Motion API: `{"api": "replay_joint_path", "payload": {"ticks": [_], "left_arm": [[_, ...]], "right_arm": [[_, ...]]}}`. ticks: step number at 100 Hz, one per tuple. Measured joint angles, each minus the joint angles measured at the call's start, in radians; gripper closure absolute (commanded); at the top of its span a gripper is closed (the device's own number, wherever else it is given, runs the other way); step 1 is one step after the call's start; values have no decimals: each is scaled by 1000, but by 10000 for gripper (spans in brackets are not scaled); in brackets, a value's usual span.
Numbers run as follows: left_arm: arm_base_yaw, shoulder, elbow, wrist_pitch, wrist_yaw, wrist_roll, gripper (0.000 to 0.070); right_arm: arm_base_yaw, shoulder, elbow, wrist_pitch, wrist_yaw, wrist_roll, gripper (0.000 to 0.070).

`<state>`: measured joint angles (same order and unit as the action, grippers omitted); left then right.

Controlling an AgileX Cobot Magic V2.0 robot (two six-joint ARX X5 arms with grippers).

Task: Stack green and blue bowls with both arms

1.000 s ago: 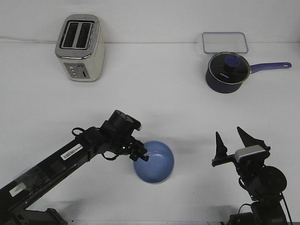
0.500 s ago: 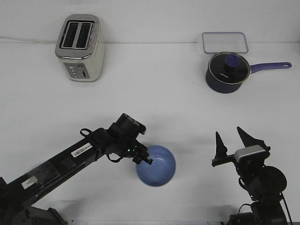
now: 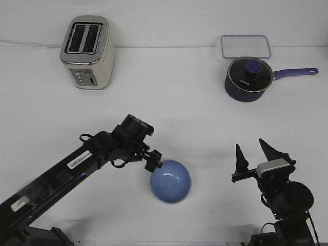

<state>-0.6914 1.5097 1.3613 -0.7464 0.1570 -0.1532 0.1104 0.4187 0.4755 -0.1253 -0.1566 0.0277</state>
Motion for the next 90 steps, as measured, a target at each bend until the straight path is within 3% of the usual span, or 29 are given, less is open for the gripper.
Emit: {"api": "replay_joint_path", "payload": {"ticks": [22,39,45,56,69,90], "left_arm": [[137,-202,170,46,-312,84,268],[323,-336,160,58,-338,121,284],[392,-382,134,59,-338,129,337],[511,-500,18,113,-338,142,472],[634,-697,-223,288,-338,163,697],[697,-1023,-670,652,-254,170,688]], "right_arm": [[0,0,0,0,0,0,198],[0,0,0,0,0,0,199],[0,0,0,0,0,0,211],[0,-16,0,-9,19,3,340],[0,-66,0,-43,85,6,696],[0,-180,0,-140,180,28,700]]}}
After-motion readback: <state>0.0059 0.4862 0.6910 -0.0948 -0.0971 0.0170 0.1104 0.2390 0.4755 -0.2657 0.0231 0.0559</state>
